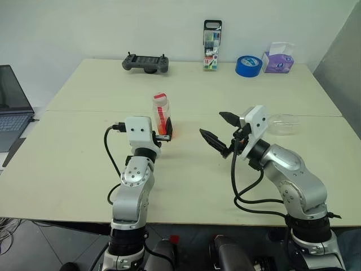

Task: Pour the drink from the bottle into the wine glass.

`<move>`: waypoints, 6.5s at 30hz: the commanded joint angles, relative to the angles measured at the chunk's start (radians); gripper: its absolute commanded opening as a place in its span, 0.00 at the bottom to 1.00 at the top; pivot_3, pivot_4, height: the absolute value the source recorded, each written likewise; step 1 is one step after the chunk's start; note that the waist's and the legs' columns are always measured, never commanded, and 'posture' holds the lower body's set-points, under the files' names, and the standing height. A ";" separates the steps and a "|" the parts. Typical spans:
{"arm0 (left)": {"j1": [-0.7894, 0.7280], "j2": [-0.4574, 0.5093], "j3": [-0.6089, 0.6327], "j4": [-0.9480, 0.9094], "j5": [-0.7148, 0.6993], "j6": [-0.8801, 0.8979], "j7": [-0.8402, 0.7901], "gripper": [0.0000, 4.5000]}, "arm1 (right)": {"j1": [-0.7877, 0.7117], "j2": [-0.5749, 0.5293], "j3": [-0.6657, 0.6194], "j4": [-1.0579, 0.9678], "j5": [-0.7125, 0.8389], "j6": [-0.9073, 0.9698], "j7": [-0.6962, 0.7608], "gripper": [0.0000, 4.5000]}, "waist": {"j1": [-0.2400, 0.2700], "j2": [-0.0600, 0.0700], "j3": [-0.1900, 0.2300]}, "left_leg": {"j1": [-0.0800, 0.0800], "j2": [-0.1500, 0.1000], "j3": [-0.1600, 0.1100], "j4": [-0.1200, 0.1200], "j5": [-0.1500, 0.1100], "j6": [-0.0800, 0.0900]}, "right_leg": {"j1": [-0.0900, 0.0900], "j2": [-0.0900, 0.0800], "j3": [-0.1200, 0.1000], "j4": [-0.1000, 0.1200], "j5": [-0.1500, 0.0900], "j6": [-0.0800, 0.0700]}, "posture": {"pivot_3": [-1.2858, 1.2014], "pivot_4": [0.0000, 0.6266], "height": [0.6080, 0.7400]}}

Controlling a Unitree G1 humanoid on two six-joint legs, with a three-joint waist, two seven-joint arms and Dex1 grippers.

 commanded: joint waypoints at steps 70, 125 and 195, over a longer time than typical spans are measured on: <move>-0.216 0.152 -0.207 0.114 -0.261 -0.103 -0.708 0.47 | -0.210 0.017 -0.069 -0.295 0.172 0.504 -0.362 0.87 | -0.001 0.000 0.000 | -0.006 0.000 -0.001 0.001 0.000 0.000 | -0.010 0.000 0.001 0.006 0.002 -0.002 | 0.52 0.24 1.00; -0.235 0.154 -0.219 0.154 -0.259 -0.103 -0.723 0.44 | -0.218 -0.028 -0.112 -0.431 0.232 0.622 -0.330 0.71 | -0.001 0.001 0.002 | -0.005 0.001 -0.002 0.002 0.000 0.000 | -0.008 0.000 0.001 0.006 0.001 -0.001 | 0.52 0.24 1.00; -0.288 0.119 -0.223 0.231 -0.244 -0.143 -0.761 0.42 | -0.159 -0.041 -0.145 -0.372 0.226 0.554 -0.342 0.85 | -0.001 0.002 0.002 | -0.007 0.000 -0.001 0.002 0.000 0.000 | -0.011 0.000 0.002 0.007 0.003 -0.004 | 0.52 0.24 1.00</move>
